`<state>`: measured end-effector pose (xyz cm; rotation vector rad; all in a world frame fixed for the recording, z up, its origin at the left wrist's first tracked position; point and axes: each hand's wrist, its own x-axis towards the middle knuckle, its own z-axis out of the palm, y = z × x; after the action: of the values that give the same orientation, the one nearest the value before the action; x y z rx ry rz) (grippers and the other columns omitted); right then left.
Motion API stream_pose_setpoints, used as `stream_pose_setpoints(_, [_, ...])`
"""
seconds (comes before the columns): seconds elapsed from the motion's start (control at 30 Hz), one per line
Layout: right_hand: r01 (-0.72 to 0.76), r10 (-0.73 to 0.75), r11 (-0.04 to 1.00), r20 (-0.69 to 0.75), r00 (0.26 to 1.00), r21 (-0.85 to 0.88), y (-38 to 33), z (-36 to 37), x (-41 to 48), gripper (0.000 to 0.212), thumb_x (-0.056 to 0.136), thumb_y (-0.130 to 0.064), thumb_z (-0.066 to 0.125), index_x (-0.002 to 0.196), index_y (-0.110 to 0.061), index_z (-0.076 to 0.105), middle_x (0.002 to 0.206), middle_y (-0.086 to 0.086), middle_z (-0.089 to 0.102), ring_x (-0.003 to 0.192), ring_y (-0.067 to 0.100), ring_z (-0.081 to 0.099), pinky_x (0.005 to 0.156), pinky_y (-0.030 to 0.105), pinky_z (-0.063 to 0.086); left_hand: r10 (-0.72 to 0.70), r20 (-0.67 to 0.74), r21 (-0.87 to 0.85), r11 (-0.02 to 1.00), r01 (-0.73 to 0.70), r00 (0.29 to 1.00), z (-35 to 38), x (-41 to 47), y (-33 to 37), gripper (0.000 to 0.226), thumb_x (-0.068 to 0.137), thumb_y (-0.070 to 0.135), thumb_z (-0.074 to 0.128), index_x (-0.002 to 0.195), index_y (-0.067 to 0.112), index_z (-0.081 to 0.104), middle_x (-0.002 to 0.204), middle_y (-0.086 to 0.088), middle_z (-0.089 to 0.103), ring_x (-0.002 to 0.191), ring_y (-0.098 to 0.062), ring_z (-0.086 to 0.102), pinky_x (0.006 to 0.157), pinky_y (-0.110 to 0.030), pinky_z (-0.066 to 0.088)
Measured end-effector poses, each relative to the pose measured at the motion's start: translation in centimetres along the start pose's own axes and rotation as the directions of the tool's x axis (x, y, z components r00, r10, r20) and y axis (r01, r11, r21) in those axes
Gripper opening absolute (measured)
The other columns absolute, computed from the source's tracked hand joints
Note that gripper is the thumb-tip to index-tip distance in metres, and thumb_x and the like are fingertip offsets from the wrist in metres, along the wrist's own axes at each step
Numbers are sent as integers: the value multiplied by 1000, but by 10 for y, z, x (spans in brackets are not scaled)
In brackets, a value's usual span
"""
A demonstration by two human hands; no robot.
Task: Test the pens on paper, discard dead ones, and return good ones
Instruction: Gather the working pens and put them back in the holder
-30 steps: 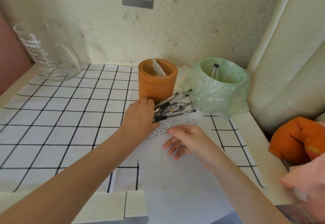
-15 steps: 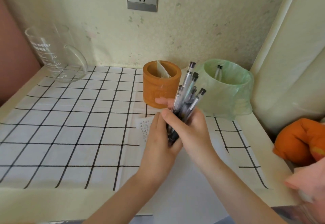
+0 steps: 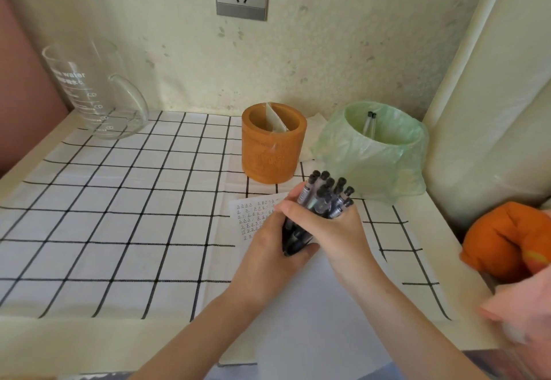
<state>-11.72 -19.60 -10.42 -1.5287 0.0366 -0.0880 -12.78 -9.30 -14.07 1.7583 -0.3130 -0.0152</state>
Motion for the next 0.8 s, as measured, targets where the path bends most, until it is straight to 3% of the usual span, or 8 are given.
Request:
stream_pose_setpoints(0.13, [98, -97, 995, 45, 994, -24, -2, -3, 4, 13, 85, -3, 65, 77, -14, 64, 72, 9, 69, 75, 17, 67, 76, 27, 52, -84, 41, 45, 996, 82, 996, -11, -2, -5, 61, 72, 23, 78, 121, 36, 45, 116, 18, 57, 109, 7, 53, 88, -11, 44])
stream_pose_setpoints(0.27, [139, -140, 990, 42, 989, 21, -12, -14, 7, 11, 89, -6, 59, 83, -14, 61, 69, 2, 68, 74, 15, 67, 70, 20, 51, -110, 20, 118, 987, 107, 994, -47, 0, 2, 78, 61, 49, 78, 127, 44, 37, 124, 33, 39, 108, 26, 34, 83, -8, 33])
stream_pose_setpoints(0.33, [74, -73, 992, -19, 997, 103, -20, -24, 10, 13, 89, -6, 59, 83, -18, 61, 68, -1, 69, 76, 17, 70, 69, 24, 53, -100, -101, 190, 975, 118, 990, -67, 14, 1, 88, 60, 49, 78, 134, 40, 29, 131, 26, 33, 114, 15, 34, 93, -14, 30])
stream_pose_setpoints(0.4, [47, -34, 988, -91, 995, 146, -23, -34, 13, 12, 89, -7, 60, 84, -18, 61, 67, -3, 68, 78, 20, 70, 78, 35, 54, -96, -186, 247, 959, 141, 978, -76, 36, -1, 103, 60, 44, 80, 142, 33, 19, 145, 12, 24, 127, -1, 29, 101, -25, 31])
stream_pose_setpoints(0.5, [15, 17, 980, -155, 988, 201, -22, -40, 16, 9, 89, -7, 60, 86, -15, 60, 68, 0, 65, 80, 23, 68, 90, 46, 51, -118, -192, 258, 952, 166, 974, -70, 74, -4, 122, 56, 38, 85, 146, 27, 4, 151, 1, 12, 136, -14, 23, 108, -35, 28])
stream_pose_setpoints(0.57, [-21, 60, 968, -150, 987, 248, -20, -40, 17, 8, 89, -6, 59, 86, -14, 60, 69, 3, 63, 81, 26, 67, 89, 46, 51, -124, -188, 192, 968, 160, 974, -64, 98, -7, 130, 49, 39, 89, 146, 26, 2, 150, -1, 16, 135, -16, 25, 108, -35, 27])
stream_pose_setpoints(0.67, [-54, 95, 953, -124, 988, 298, -18, -38, 17, 7, 89, -5, 59, 87, -12, 59, 69, 4, 62, 79, 26, 66, 83, 42, 52, -76, -232, 110, 988, 104, 970, -54, 120, -12, 138, 34, 51, 86, 144, 29, 6, 145, 0, 27, 130, -19, 34, 104, -47, 39])
stream_pose_setpoints(0.8, [-89, 125, 945, -97, 987, 316, -17, -37, 16, 6, 89, -5, 59, 88, -11, 59, 69, 4, 64, 76, 24, 69, 75, 37, 54, -11, -295, 81, 996, 36, 956, -49, 127, -18, 121, 44, 35, 90, 139, 25, 17, 133, 5, 39, 121, -14, 43, 99, -43, 43])
